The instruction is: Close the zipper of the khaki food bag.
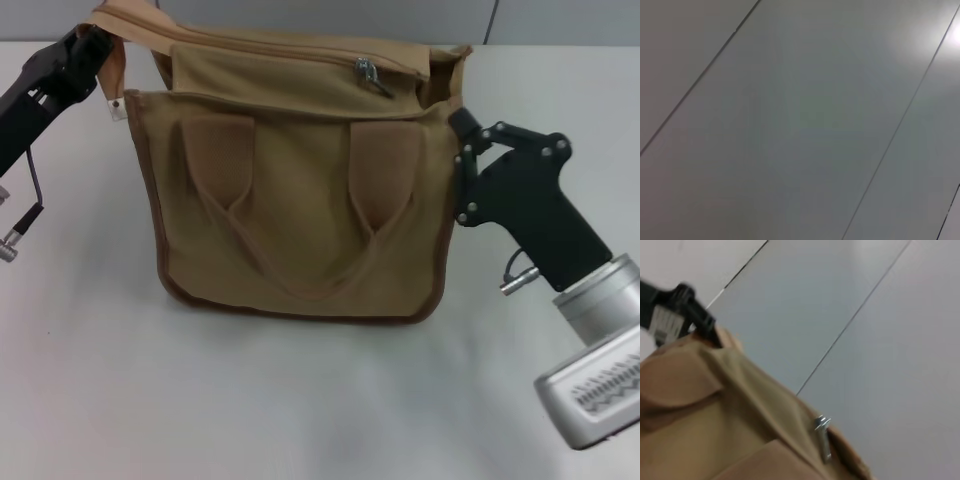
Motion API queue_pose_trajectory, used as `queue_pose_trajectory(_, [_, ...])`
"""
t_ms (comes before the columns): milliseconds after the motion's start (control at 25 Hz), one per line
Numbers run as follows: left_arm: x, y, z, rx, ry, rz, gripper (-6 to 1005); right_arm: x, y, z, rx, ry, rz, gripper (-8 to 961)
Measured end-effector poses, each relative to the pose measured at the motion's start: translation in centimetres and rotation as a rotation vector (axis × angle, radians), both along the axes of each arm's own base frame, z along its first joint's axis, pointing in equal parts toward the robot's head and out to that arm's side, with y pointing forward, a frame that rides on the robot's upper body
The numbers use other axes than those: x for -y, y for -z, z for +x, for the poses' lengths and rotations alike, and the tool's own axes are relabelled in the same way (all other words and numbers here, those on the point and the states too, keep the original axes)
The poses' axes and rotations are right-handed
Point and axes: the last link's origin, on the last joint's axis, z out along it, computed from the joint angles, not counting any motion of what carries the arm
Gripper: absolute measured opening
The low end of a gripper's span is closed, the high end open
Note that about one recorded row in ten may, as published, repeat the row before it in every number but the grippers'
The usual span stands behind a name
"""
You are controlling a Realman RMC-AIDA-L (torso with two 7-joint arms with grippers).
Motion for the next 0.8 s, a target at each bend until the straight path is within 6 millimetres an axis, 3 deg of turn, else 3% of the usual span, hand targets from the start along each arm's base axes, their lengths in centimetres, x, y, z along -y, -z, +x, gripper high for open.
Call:
queue_pose_trajectory(320, [0.1, 0.2, 0.0, 0.004, -0.001, -0.008, 134, 0.9, -0.8, -1.6, -0.231, -0.059, -0.093, 53])
queue_pose_trajectory(800, [0.1, 0.5, 0.2, 0.006, 0.005, -0.022, 143, 0.1, -0.4, -3.3, -0.462, -0.058, -0.337, 138])
